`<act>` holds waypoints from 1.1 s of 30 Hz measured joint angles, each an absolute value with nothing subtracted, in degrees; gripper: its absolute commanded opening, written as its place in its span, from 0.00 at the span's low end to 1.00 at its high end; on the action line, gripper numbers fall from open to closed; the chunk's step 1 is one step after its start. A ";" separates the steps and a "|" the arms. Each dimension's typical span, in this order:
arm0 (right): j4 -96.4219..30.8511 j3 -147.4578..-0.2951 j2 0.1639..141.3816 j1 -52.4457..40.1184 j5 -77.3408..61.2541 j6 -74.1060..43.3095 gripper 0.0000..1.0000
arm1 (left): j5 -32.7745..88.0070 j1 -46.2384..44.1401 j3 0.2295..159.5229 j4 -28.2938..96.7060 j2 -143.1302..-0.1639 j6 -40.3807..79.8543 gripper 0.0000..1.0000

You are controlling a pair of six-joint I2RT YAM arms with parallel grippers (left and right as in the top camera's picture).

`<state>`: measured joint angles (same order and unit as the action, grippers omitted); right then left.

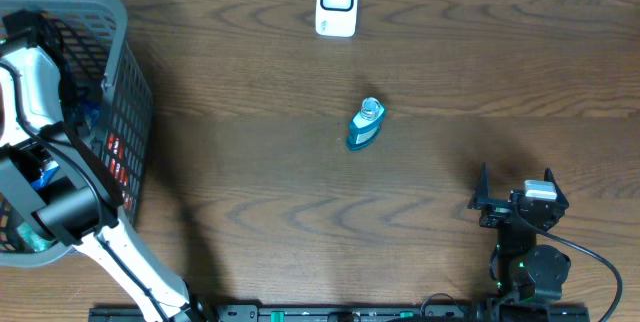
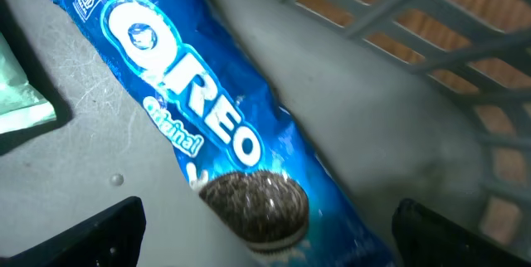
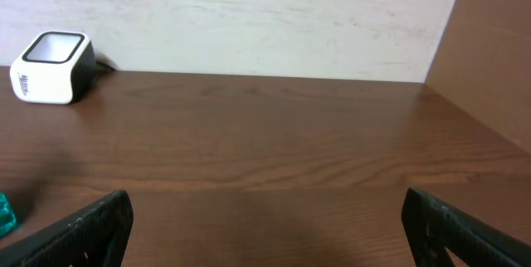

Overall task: Scan the item barcode
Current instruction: 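Return the left gripper to the basket and grasp the blue Oreo pack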

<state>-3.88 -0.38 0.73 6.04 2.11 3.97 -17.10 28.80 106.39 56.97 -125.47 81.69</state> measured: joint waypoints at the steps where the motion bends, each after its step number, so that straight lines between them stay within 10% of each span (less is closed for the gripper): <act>1: -3.88 -0.38 0.73 6.04 2.11 3.97 0.99 | -17.30 28.88 106.39 56.97 -125.82 82.21 0.96; 15: -3.86 -0.38 0.73 6.04 2.11 3.97 0.99 | -20.14 31.33 106.39 56.99 -130.30 84.03 0.96; 22: -3.88 -0.38 0.73 6.04 2.11 3.97 0.99 | -21.58 32.80 106.61 60.71 -132.00 83.35 0.09; 33: -3.88 -0.38 0.73 6.04 2.11 3.97 0.99 | -20.88 32.97 105.62 62.85 -127.33 71.92 0.07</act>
<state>-3.88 -0.38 0.73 6.04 2.11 3.97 -20.88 32.97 105.62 62.85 -127.33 71.92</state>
